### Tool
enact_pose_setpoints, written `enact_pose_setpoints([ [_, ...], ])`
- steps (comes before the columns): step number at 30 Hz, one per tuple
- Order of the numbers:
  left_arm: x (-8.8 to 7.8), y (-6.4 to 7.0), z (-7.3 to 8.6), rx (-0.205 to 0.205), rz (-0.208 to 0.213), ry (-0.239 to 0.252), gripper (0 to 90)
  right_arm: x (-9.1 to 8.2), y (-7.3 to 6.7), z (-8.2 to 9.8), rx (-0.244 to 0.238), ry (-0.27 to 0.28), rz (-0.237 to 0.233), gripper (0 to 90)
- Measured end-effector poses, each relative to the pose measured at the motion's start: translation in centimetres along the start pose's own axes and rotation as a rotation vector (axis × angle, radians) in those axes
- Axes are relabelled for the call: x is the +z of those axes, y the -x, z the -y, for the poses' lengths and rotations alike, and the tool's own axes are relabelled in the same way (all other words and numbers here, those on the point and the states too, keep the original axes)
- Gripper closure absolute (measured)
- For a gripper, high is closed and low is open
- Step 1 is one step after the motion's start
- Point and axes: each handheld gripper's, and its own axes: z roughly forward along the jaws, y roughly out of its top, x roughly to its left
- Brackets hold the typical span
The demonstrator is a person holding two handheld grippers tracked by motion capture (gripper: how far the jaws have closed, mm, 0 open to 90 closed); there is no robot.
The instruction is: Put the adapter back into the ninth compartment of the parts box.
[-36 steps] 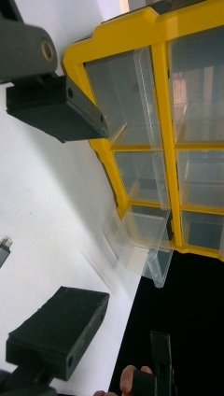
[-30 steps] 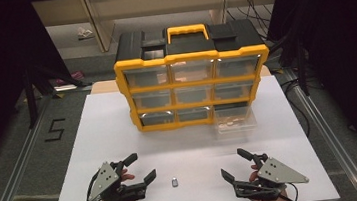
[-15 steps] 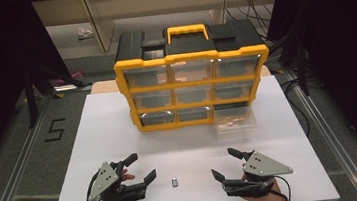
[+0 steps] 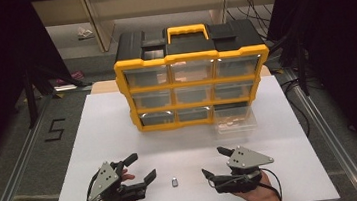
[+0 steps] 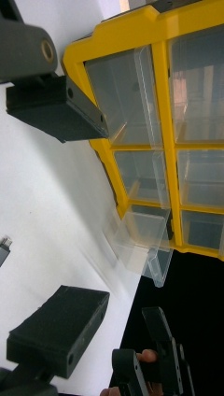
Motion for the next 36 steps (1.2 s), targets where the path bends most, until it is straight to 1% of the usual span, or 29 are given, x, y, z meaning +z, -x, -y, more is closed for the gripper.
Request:
enact_pose_setpoints([
  [12,0.0,0.0,0.0,0.0,-0.003,0.0,17.8,1.4,-0.2,-0.9,-0.015,-0.057,-0.009,22.1],
  [15,0.0,0.0,0.0,0.001,-0.002,-0.001,17.8,1.9,-0.4,-1.1,-0.024,-0.073,-0.014,22.1],
  [16,0.0,0.0,0.0,0.002,-0.001,-0.001,17.8,2.4,-0.6,-1.3,-0.029,-0.085,-0.017,22.1],
  [18,-0.1,0.0,0.0,0.004,0.0,0.0,17.9,2.6,-0.7,-1.4,-0.03,-0.094,-0.018,22.1],
  [20,-0.1,0.0,0.0,0.001,0.0,0.002,17.9,3.4,-0.9,-1.5,-0.035,-0.111,-0.026,22.1],
  [31,0.0,0.0,0.0,0.003,0.001,-0.001,17.9,4.9,-1.3,-1.6,-0.033,-0.168,-0.048,22.2],
  [36,0.0,0.1,0.0,0.004,0.003,-0.002,18.0,5.8,-1.6,-1.6,-0.048,-0.202,-0.066,22.2],
])
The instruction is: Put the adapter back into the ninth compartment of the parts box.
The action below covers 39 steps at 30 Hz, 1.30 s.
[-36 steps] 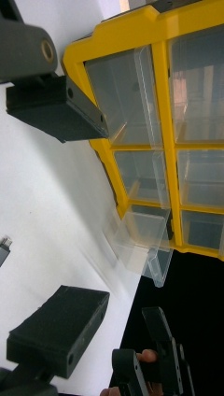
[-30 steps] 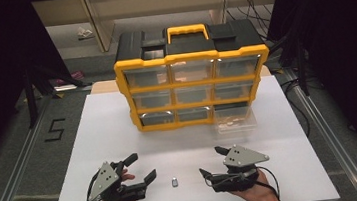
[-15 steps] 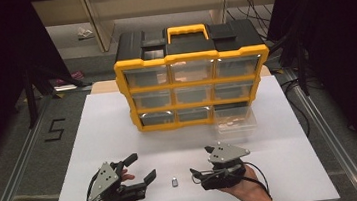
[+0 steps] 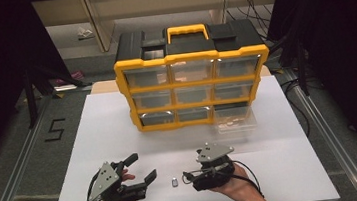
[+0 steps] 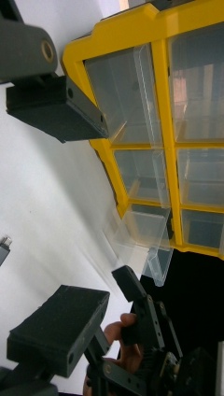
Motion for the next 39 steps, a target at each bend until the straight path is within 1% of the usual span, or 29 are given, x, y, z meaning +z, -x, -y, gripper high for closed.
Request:
enact_pose_setpoints([
  [7,0.0,0.0,0.0,-0.002,0.001,0.004,18.0,1.2,-0.6,-0.3,-0.011,-0.035,-0.019,22.2],
  [14,0.0,0.1,0.0,-0.002,0.0,0.007,18.1,2.2,-0.8,-0.2,-0.017,-0.064,-0.027,22.2],
  [25,0.0,0.1,0.0,0.003,0.002,0.009,17.7,4.0,-1.6,-0.1,-0.029,-0.111,-0.049,21.2],
  [34,0.0,0.1,0.0,0.005,0.002,0.01,17.4,5.3,-2.0,-0.1,-0.043,-0.136,-0.051,21.2],
  [39,0.0,0.1,0.0,0.006,0.0,0.011,17.4,6.1,-2.4,0.0,-0.046,-0.166,-0.049,21.6],
])
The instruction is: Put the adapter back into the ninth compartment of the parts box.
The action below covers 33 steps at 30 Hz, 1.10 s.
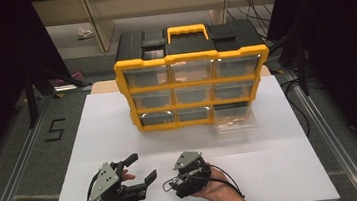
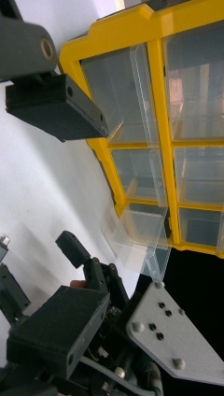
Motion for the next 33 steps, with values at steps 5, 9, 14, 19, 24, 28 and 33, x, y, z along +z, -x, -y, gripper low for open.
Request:
enact_pose_setpoints([
  [5,0.0,0.0,0.0,0.003,0.001,-0.001,17.4,0.7,-0.4,-0.2,-0.007,-0.009,0.002,23.1],
  [9,-0.1,0.0,0.0,0.002,0.002,-0.001,17.4,1.1,-0.5,-0.2,-0.01,-0.028,0.004,24.7],
  [14,0.0,0.0,0.0,0.003,0.003,-0.002,17.4,1.2,-0.3,-0.1,-0.004,-0.038,0.012,27.6],
  [19,0.0,0.0,0.0,0.002,0.004,-0.001,17.4,1.1,0.0,0.0,0.002,-0.057,0.025,30.8],
  [24,0.0,0.0,0.0,0.003,0.004,-0.001,17.4,1.1,0.2,0.0,-0.006,-0.059,0.022,35.8],
  [28,0.0,0.0,0.0,0.004,0.003,-0.001,17.5,1.2,0.0,0.0,0.003,-0.064,0.005,41.8],
  [33,0.0,0.0,0.0,0.005,0.003,-0.001,17.5,1.3,-0.3,0.0,0.0,-0.055,-0.006,48.2],
])
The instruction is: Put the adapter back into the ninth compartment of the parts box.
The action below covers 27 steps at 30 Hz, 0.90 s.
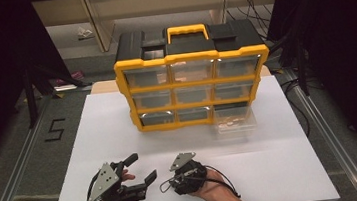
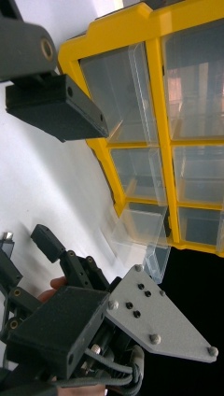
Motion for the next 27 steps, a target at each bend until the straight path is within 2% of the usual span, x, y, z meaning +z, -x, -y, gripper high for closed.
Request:
enact_pose_setpoints([
  [3,-0.02,0.01,-0.01,0.0,0.001,0.001,17.5,0.05,-0.02,0.05,-0.008,-0.004,0.0,52.6],
  [17,-0.05,0.02,-0.05,0.0,0.002,0.003,17.6,-0.09,0.08,0.05,0.008,-0.012,-0.032,75.0],
  [23,-0.04,0.03,-0.06,0.001,0.004,0.002,17.6,-0.16,0.2,0.12,0.003,-0.007,-0.039,76.4],
  [27,-0.05,0.03,-0.06,0.0,0.004,0.003,17.6,-0.78,0.69,0.0,0.019,0.027,-0.031,76.5],
])
